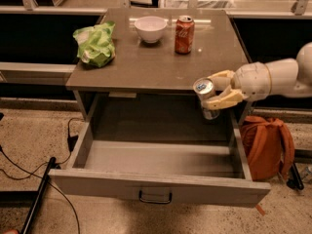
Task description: Place redbull can into top drawer
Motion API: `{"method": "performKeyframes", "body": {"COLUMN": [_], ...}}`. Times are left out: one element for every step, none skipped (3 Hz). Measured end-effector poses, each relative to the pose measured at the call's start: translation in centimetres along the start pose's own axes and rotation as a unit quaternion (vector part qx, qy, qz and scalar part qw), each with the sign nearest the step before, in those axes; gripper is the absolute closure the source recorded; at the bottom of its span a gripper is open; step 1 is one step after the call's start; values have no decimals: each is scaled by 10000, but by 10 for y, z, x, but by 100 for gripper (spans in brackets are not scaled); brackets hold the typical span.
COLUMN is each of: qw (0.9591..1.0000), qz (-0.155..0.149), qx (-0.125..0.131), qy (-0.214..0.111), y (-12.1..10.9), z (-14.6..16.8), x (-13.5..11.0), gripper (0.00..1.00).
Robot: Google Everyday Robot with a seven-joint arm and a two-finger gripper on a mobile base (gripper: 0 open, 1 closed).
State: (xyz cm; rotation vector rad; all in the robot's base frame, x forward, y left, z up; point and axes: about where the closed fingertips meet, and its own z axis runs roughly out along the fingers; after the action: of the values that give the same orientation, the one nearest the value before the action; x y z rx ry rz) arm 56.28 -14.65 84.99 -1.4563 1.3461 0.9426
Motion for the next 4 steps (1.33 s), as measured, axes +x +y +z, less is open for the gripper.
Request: {"method": "performKeyframes", "body": {"qw": [9931,9878,9873,9842], "qz": [60,104,265,440], "qx": [297,569,576,590], "qy": [-1129,-1448,-1459,-1611], "y": [13,22,30,38], "z": [-3,-5,18,34], "x": [-4,1,27,57], "gripper": [100,100,100,100]}}
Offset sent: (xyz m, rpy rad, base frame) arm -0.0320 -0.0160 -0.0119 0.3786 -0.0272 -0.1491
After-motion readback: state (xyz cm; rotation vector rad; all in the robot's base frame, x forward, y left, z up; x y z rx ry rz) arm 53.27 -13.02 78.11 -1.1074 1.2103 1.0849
